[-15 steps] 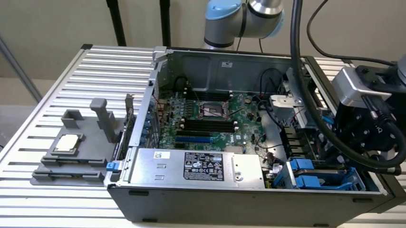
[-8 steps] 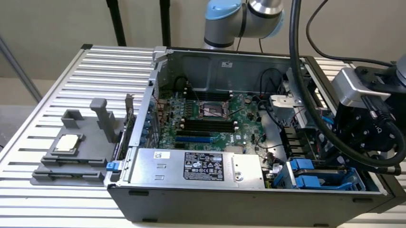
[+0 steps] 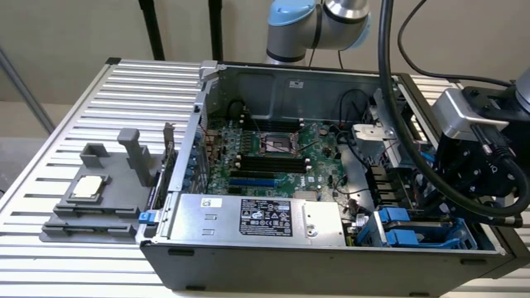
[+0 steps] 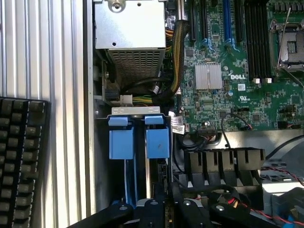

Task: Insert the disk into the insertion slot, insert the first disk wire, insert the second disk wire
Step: 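Insert the first disk wire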

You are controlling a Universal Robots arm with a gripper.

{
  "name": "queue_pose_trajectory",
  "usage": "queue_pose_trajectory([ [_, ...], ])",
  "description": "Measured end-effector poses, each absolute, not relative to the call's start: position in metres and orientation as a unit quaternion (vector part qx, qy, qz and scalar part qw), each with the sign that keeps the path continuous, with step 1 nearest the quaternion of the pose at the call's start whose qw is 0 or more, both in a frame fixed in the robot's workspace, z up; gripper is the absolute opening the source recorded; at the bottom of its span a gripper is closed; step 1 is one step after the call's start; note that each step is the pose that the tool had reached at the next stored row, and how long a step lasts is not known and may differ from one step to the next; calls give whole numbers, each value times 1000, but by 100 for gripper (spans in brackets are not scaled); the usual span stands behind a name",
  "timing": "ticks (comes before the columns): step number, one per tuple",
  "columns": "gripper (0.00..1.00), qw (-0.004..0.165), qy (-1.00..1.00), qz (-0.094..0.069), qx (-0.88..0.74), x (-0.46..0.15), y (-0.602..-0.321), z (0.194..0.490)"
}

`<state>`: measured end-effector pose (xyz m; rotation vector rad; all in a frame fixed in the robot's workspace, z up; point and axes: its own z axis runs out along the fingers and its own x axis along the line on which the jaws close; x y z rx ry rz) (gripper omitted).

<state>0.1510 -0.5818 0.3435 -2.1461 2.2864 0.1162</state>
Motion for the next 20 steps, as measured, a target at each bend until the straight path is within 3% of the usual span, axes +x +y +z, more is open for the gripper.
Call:
queue_pose_trajectory([
  [20,17,1,715,37,-698,153,-582,341],
])
